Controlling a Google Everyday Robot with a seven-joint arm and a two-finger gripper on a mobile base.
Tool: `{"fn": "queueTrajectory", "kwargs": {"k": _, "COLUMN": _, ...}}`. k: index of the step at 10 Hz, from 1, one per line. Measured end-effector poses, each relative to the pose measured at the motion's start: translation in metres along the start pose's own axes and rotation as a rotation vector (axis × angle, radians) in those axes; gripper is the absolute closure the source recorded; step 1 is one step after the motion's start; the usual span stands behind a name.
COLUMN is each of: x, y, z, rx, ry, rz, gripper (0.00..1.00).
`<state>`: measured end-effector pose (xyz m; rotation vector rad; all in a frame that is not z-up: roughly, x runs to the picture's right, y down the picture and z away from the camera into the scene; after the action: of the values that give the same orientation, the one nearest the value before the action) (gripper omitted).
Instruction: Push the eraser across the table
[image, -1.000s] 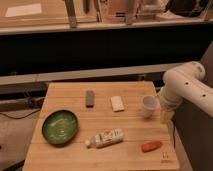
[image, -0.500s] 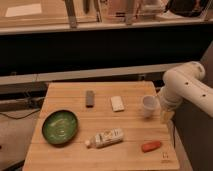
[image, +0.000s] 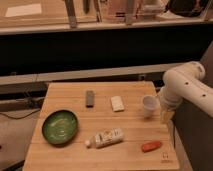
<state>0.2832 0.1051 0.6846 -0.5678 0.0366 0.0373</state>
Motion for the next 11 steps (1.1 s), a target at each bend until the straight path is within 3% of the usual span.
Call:
{"fn": "queueTrajectory", "kwargs": {"k": 5, "x": -0.001, "y": -0.001, "z": 0.001, "rx": 0.006, "ry": 0.007, "rz": -0.009, "gripper": 0.20}}
{"fn": "queueTrajectory", "kwargs": {"k": 8, "x": -0.044, "y": -0.023, "z": 0.005, "rx": 0.054, "ry": 0.040, "rz": -0.070, "gripper": 0.20}}
{"fn": "queueTrajectory", "kwargs": {"k": 11, "x": -0.060, "y": -0.035, "z": 0.007, "rx": 0.090, "ry": 0.065, "rz": -0.114, "gripper": 0.20}}
